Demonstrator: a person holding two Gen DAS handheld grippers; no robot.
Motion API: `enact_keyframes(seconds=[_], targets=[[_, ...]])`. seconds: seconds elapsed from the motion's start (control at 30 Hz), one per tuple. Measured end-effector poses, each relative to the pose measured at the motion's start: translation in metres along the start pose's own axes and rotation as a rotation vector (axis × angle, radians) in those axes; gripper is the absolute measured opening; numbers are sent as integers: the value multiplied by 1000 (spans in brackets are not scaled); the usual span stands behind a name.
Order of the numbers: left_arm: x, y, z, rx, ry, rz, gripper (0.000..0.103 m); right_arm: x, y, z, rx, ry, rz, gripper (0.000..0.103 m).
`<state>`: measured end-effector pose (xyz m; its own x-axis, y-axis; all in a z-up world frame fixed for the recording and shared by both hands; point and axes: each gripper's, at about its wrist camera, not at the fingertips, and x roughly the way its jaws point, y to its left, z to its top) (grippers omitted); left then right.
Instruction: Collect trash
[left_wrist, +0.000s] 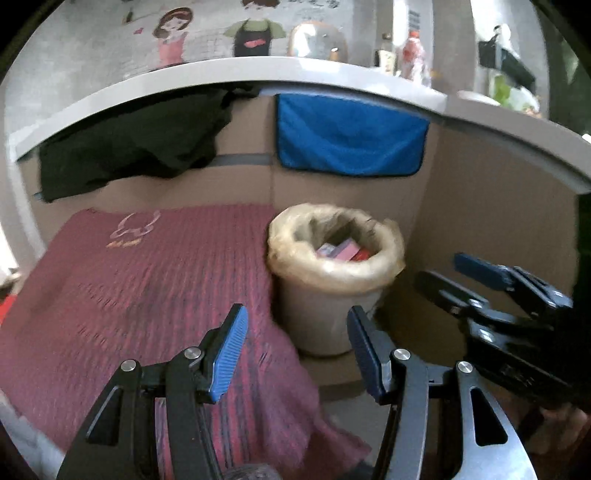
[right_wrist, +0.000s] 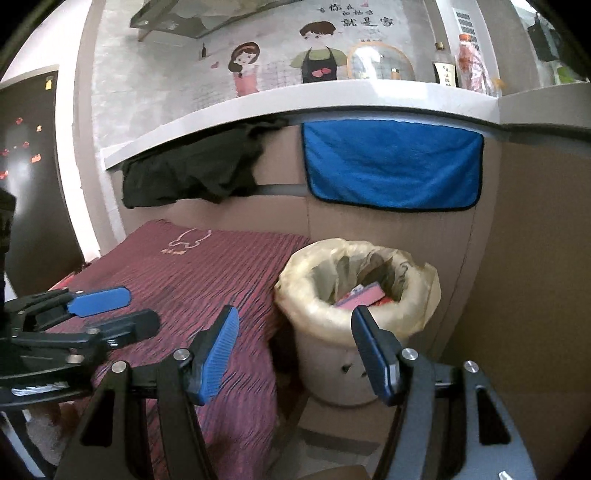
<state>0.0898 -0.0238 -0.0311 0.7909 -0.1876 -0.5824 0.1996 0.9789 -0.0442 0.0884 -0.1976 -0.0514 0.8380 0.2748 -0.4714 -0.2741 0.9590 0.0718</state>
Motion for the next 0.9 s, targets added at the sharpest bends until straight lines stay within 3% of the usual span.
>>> enact_keyframes(seconds=[0.23,0.37,0.53,0.9], targets=[[-37,-4,-22,23,-83,68,56,-37,24,-28,9,-16,-35,61],[-56,6,-25,-14,-149,103,56,-48,27,-38,57,-16,-60,61],[-70,17,-26,-61,-189,175,56,-65,39,-42,38,-89,-115,61],[-78,17,-27,-51,-214,178,56,-77,46,-33,30,-146,-122,61]])
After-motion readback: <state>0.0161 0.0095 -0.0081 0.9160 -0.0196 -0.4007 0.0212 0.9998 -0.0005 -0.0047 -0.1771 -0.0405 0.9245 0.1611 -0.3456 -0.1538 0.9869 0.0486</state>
